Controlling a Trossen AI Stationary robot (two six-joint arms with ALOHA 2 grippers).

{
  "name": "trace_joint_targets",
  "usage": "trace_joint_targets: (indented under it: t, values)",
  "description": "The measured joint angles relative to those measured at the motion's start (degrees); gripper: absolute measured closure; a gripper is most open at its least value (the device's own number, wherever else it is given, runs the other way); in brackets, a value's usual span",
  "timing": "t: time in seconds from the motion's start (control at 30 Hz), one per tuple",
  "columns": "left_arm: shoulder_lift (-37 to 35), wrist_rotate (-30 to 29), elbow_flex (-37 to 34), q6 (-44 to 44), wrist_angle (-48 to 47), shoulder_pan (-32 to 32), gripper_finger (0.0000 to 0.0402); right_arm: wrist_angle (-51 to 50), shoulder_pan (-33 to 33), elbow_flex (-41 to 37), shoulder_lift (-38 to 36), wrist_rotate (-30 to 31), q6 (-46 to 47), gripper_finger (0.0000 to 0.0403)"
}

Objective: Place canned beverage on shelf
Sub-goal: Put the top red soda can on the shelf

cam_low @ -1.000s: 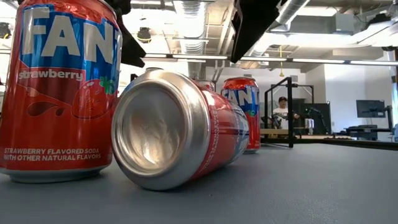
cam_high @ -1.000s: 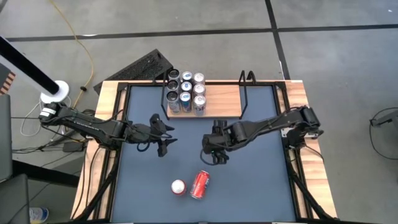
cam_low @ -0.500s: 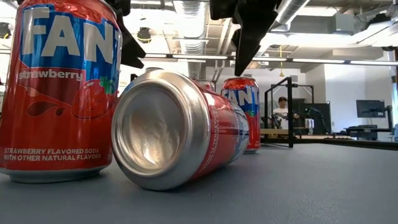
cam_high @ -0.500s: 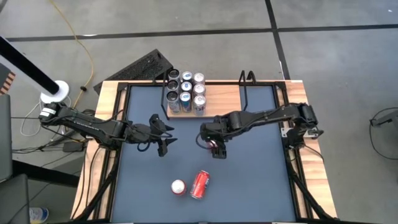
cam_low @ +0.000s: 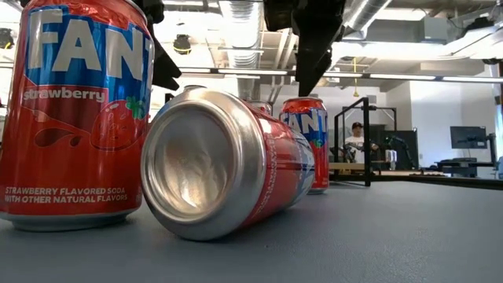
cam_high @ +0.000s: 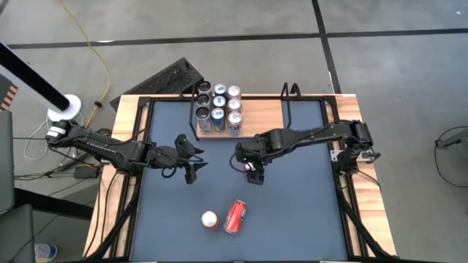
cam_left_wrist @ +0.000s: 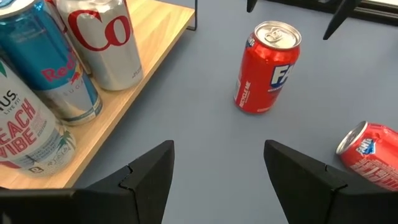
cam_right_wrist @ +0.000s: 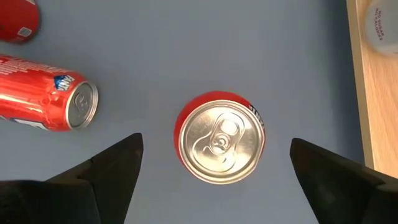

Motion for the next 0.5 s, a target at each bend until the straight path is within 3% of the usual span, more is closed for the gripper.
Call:
trace_joint_targets:
  t: [0.5]
  values:
    - [0.0,-0.48,0.0,0.85,-1.08,-0.02,0.0163,0.95,-1.88,-0.07,0.04,0.09,-0.07,0.0015]
